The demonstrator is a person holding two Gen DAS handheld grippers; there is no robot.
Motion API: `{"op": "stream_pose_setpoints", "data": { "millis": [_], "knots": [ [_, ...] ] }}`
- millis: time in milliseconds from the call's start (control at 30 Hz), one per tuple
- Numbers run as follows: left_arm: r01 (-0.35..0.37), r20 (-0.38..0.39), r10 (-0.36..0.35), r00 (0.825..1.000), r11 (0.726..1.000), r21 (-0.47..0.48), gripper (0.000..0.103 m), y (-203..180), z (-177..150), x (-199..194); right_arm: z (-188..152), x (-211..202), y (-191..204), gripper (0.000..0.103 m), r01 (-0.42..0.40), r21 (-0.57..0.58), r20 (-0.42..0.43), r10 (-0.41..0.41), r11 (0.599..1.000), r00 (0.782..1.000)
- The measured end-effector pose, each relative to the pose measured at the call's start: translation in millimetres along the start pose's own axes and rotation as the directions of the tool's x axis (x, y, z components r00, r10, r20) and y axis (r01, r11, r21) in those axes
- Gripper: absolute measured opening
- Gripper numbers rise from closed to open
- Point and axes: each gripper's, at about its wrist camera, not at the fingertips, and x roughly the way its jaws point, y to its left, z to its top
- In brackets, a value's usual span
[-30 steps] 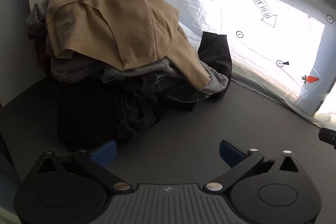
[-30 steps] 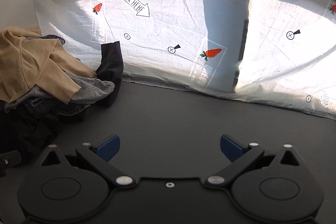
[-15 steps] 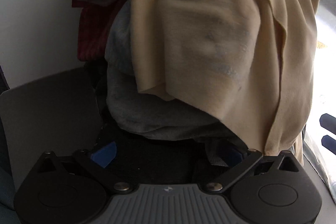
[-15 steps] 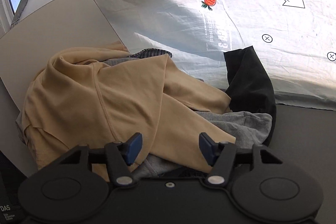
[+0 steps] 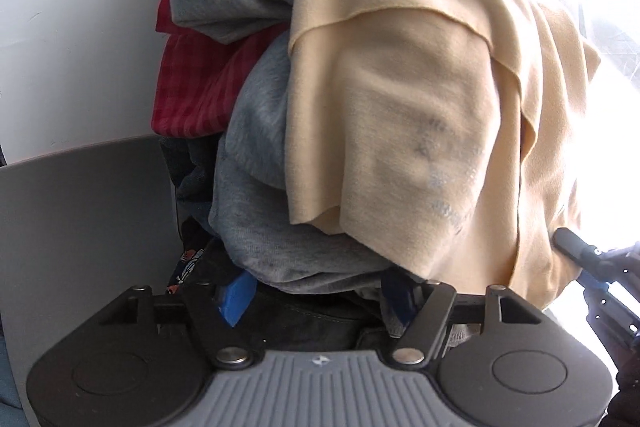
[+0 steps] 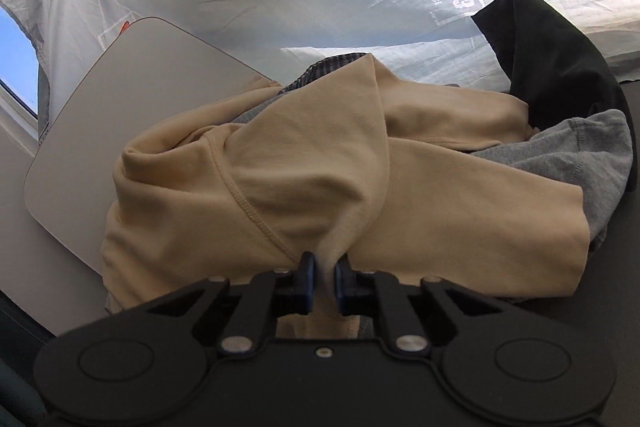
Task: Fold clothes
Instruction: 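Pull the beige shirt out of the pile onto the open table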
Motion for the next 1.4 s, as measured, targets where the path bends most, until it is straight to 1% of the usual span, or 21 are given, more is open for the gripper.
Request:
{"op": "stream_pose_setpoints", "data": {
  "millis": [100,233,300,367,467,500,533,600,633,667,700,733,767,800,867,900,933,1033,1133,1267,1400],
  "knots": [
    [0.009,0.017,-0.009,1.0,1.0,0.0,0.067,-5.8,-0.6,-14.3,5.9,-36.8,8.4,0.007,-0.006,-0.021,0.107,0.009,1.0,0.994],
    [0.04,0.054,-0.042,0.998,0.999,0.036,0.067,-24.2,-5.9,-41.7,22.4,-114.3,12.6,0.006,-0.02,-0.041,0.275,0.03,0.999,0.961],
    [0.059,0.059,-0.062,0.996,0.997,0.056,0.067,-37.6,-11.5,-54.3,27.6,-162.7,18.8,0.006,0.057,-0.105,0.378,-0.013,0.993,0.926],
    [0.084,0.06,-0.089,0.994,0.994,0.072,0.067,-52.3,-19.2,-67.8,33.7,-213.6,14.6,0.006,0.149,-0.119,0.477,-0.075,0.982,0.876],
    [0.131,0.046,-0.136,0.99,0.987,0.098,0.067,-79.2,-39.0,-89.9,38.6,-291.8,-2.1,0.006,0.285,-0.086,0.607,-0.177,0.955,0.774],
    [0.146,0.038,-0.151,0.988,0.983,0.114,0.067,-87.8,-66.1,-108.5,39.2,-318.1,-9.5,0.006,0.328,-0.063,0.645,-0.212,0.943,0.734],
    [0.159,0.026,-0.164,0.986,0.979,0.127,0.067,-96.9,-78.3,-117.3,39.7,-344.5,-16.9,0.006,0.369,-0.039,0.681,-0.245,0.929,0.69],
    [0.186,-0.004,-0.188,0.982,0.97,0.155,0.067,-114.6,-100.4,-132.6,35.3,-403.5,-40.5,0.006,0.493,0.019,0.734,-0.348,0.87,0.584],
    [0.201,-0.024,-0.2,0.98,0.964,0.175,0.067,-123.6,-113.9,-137.7,31.1,-427.4,-52.6,0.006,0.557,0.044,0.74,-0.402,0.829,0.54],
    [0.216,-0.043,-0.212,0.976,0.956,0.197,0.067,-129.8,-127.3,-141.5,24.8,-447.2,-66.1,0.007,0.619,0.07,0.728,-0.464,0.782,0.505],
    [0.235,-0.065,-0.226,0.972,0.946,0.225,0.067,-138.5,-144.4,-149.4,18.0,-466.2,-79.9,0.007,0.677,0.094,0.711,-0.525,0.73,0.468],
    [0.251,-0.085,-0.237,0.968,0.936,0.248,0.067,-146.8,-160.0,-155.6,8.2,-485.4,-104.9,0.008,0.74,0.159,0.639,-0.64,0.653,0.427],
    [0.267,-0.106,-0.247,0.963,0.925,0.27,0.067,-155.0,-175.3,-161.5,-2.4,-504.6,-132.7,0.011,0.8,0.224,0.541,-0.753,0.557,0.374],
    [0.278,-0.126,-0.252,0.96,0.919,0.28,0.068,-160.2,-190.1,-166.8,-11.4,-516.0,-155.8,0.012,0.832,0.266,0.438,-0.83,0.486,0.345],
    [0.3,-0.165,-0.261,0.951,0.907,0.297,0.068,-170.0,-219.5,-177.2,-49.5,-545.1,-206.8,0.012,0.857,0.369,0.248,-0.927,0.36,0.283],
    [0.311,-0.184,-0.264,0.947,0.9,0.305,0.068,-174.9,-234.2,-182.4,-70.4,-559.7,-225.1,0.012,0.848,0.412,0.195,-0.941,0.334,0.277],
    [0.322,-0.204,-0.268,0.942,0.893,0.313,0.068,-179.8,-248.9,-187.6,-91.2,-572.1,-240.8,0.012,0.834,0.441,0.144,-0.944,0.33,0.297],
    [0.325,-0.25,-0.251,0.935,0.888,0.325,0.068,-187.3,-280.4,-198.5,-116.2,-593.6,-256.4,0.013,0.832,0.448,0.106,-0.943,0.328,0.315],
    [0.323,-0.291,-0.235,0.927,0.895,0.307,0.068,-194.5,-301.1,-199.5,-114.9,-602.5,-253.3,0.019,0.845,0.388,0.157,-0.93,0.368,0.333],
    [0.326,-0.304,-0.234,0.923,0.896,0.3,0.068,-209.6,-311.5,-195.6,-105.9,-601.3,-247.5,0.022,0.844,0.308,0.214,-0.897,0.438,0.387],
    [0.317,-0.298,-0.223,0.928,0.893,0.319,0.068,-230.1,-314.4,-185.5,-95.3,-586.1,-252.4,0.022,0.849,0.238,0.218,-0.878,0.471,0.426]
  ]
}}
